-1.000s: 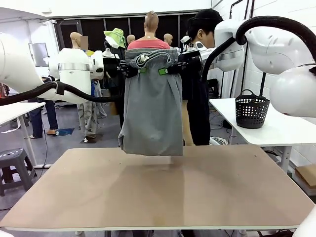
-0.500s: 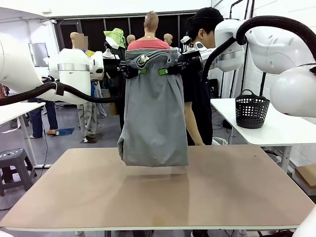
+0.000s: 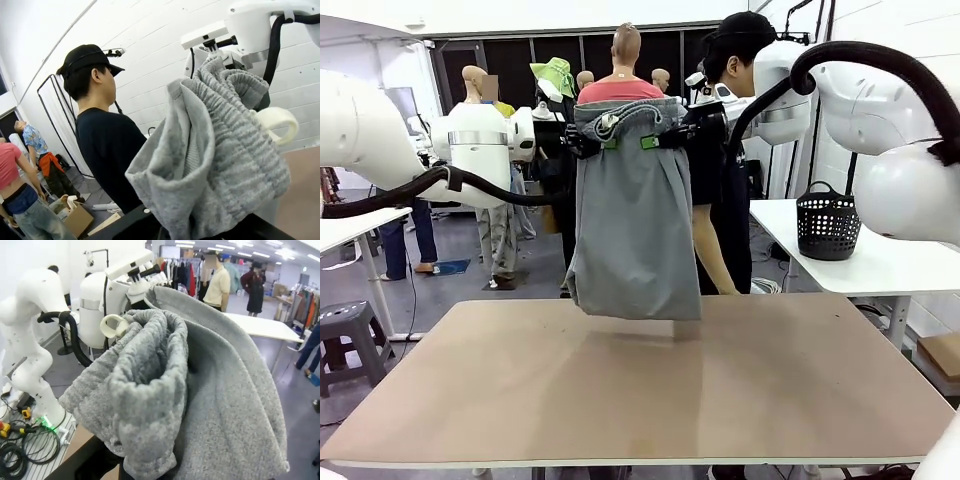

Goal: Fold the training pants.
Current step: Fold the Training pants in half.

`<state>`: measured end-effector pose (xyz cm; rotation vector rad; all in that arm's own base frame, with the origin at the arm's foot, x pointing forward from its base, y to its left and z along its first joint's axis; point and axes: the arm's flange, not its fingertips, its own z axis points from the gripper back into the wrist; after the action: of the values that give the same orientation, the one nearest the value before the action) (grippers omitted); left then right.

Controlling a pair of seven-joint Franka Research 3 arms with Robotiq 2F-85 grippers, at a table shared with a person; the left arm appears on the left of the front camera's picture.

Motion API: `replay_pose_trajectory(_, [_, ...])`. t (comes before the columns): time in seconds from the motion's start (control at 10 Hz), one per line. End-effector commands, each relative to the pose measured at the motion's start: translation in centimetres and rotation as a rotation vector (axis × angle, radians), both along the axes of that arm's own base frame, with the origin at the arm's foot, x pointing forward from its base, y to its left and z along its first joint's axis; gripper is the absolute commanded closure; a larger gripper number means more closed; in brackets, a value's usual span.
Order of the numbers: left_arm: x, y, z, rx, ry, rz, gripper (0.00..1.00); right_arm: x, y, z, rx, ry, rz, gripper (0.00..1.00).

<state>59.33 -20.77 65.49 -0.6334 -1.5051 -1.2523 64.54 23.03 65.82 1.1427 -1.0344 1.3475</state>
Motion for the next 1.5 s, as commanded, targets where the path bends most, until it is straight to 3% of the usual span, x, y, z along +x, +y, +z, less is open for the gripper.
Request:
replay_pose_trajectory(0.0, [2.5, 0.8, 1.4, 0.017, -0.034, 0.003, 1.0, 4.2, -0.1, 1.3, -0.008, 0.008, 0.02, 1.0])
replay_pose_trajectory(0.3, [3.6, 1.7, -1.6, 0.014, 0.003, 0.028, 1.0, 8.3, -1.2, -2.6, -0.028, 0.062, 0.03, 1.0])
replay_pose_trajectory(0.4, [3.8, 1.9, -2.9, 0.001, 0.026, 0.017, 1.0, 8.2, -1.0, -3.4, -0.017, 0.077, 0.039, 1.0])
replay_pose_trajectory(0.5, [3.5, 2.2, -4.0, -0.017, 0.047, 0.006, 1.0, 7.0, -0.7, -3.7, -0.015, 0.087, 0.051, 1.0])
replay_pose_trajectory(0.7, [1.6, 2.4, -6.2, -0.058, 0.103, -0.026, 1.0, 3.5, -0.6, -4.0, 0.046, 0.221, 0.098, 1.0])
replay_pose_trajectory(0.9, [-0.8, 2.7, -7.8, -0.064, 0.139, -0.028, 1.0, 0.9, -0.5, -5.2, 0.025, 0.292, 0.125, 1.0])
replay_pose_trajectory(1.1, [-2.3, 2.6, -9.4, -0.061, 0.162, -0.053, 1.0, -1.0, -1.0, -7.2, -0.004, 0.301, 0.109, 1.0])
replay_pose_trajectory(1.4, [-4.4, 1.0, -10.3, -0.027, 0.205, -0.114, 1.0, -3.3, -1.5, -9.8, -0.021, 0.387, 0.007, 1.0])
